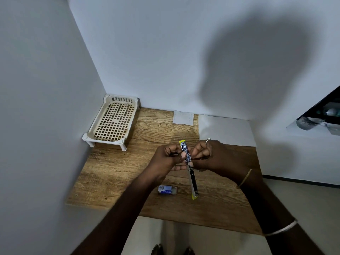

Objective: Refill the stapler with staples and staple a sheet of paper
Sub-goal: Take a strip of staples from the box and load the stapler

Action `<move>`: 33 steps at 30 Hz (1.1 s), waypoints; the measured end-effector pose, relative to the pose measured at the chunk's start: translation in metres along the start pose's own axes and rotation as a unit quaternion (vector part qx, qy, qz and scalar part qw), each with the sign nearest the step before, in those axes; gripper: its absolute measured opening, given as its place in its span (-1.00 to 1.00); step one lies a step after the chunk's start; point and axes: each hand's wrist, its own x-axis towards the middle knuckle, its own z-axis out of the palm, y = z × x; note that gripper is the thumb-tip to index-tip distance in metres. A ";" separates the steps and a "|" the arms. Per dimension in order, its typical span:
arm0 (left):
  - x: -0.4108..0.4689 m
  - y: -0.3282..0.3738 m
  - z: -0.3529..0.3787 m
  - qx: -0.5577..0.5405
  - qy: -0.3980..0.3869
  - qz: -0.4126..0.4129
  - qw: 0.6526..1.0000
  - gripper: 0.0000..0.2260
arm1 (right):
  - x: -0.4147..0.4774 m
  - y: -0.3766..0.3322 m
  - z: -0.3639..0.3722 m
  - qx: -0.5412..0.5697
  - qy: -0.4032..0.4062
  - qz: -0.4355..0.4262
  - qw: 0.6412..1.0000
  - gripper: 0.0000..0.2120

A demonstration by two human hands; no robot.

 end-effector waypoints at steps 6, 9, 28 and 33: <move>0.000 -0.001 -0.001 0.011 0.008 0.000 1.000 -0.84 | 0.001 0.006 0.009 0.023 0.031 0.004 0.999 -0.77; 0.001 -0.001 -0.001 0.015 0.013 0.000 1.000 -0.84 | 0.001 0.007 0.013 -0.004 0.049 -0.006 0.999 -0.77; 0.014 -0.010 -0.005 -0.024 0.035 -0.002 0.999 -0.82 | -0.005 -0.020 0.032 -0.120 0.211 -0.073 0.967 -0.77; 0.015 -0.014 -0.008 -0.051 0.046 0.002 0.998 -0.86 | -0.004 -0.026 0.037 -0.131 0.226 -0.102 0.960 -0.82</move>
